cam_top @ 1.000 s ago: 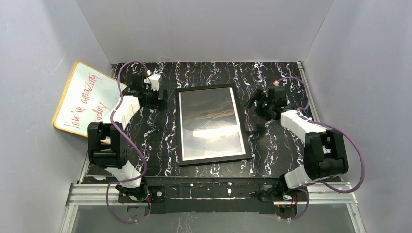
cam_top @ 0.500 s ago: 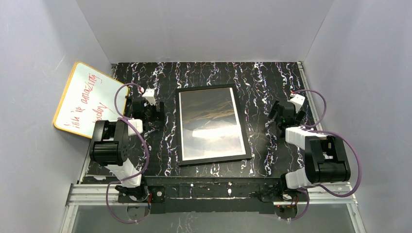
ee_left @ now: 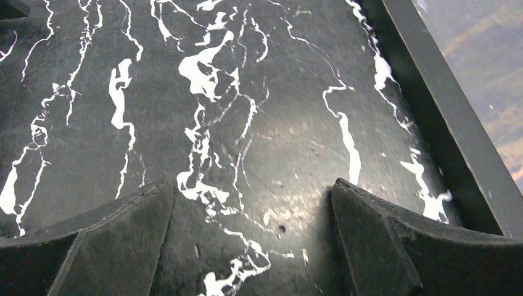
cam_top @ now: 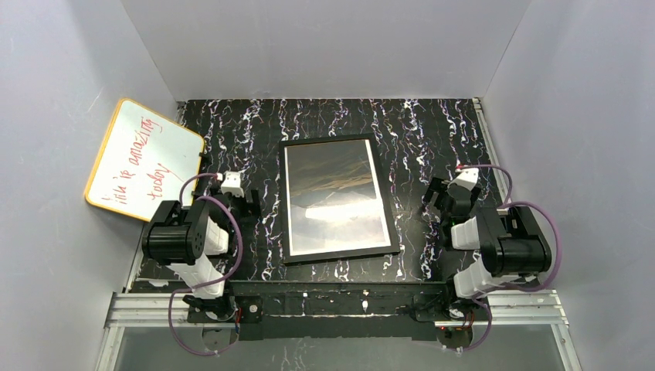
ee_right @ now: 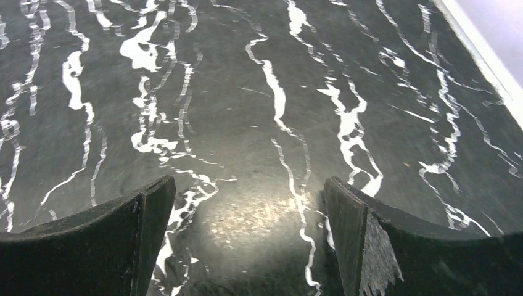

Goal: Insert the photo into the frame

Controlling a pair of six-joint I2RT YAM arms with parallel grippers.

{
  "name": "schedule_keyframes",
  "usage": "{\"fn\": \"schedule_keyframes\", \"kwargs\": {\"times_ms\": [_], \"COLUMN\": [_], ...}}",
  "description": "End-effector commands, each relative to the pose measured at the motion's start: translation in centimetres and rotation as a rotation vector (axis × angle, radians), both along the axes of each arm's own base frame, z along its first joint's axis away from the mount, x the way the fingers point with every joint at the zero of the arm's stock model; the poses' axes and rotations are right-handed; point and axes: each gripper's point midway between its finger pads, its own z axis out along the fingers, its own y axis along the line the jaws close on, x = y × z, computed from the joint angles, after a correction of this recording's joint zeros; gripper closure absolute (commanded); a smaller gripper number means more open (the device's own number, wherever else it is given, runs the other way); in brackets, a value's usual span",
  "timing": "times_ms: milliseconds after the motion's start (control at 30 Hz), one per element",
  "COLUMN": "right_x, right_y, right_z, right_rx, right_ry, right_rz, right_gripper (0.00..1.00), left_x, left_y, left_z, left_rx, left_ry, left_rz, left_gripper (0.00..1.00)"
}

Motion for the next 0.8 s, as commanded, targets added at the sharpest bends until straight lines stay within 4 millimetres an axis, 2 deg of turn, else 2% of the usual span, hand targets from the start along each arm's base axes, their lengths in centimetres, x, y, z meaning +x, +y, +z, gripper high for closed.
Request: {"fn": "schedule_keyframes", "kwargs": {"times_ms": [0,33,67,133,233,300,767], "right_x": [2.0,2.2,2.6,2.4,2.5,2.3,2.4], "right_y": [2.5,2.5,2.5,2.5,2.5,2.5,2.4], "right_z": [2.8,2.2,2.9,2.3,3.0,2.5,2.7], "right_rx": [-0.050,-0.030,-0.034,-0.034,-0.042,-0.030,-0.038], "right_ry": [-0.169,-0.120,-0.151,-0.133,-0.165,-0.134,-0.147], "right_rz": [0.185,0.174,0.181,0.182,0.187,0.180,0.180], "right_gripper": [0.01,0.01,0.01,0.01,0.01,0.01,0.01], "left_x": [0.2,1.1,1.4,1.4,1.2,1.2,1.2], "left_y": [-0.9,-0.7,-0.3,-0.1,-0.1,0.0,0.0], "left_z": [1.8,1.9,1.1,0.9,1.2,1.2,1.2], "left_rx": [0.029,0.017,0.022,0.026,0.025,0.023,0.023], "left_ry": [-0.100,-0.094,-0.042,-0.029,-0.040,-0.041,-0.042], "left_rz": [-0.045,-0.020,0.005,0.016,0.018,0.021,0.023], "left_gripper": [0.02,0.02,0.02,0.02,0.02,0.02,0.02]}}
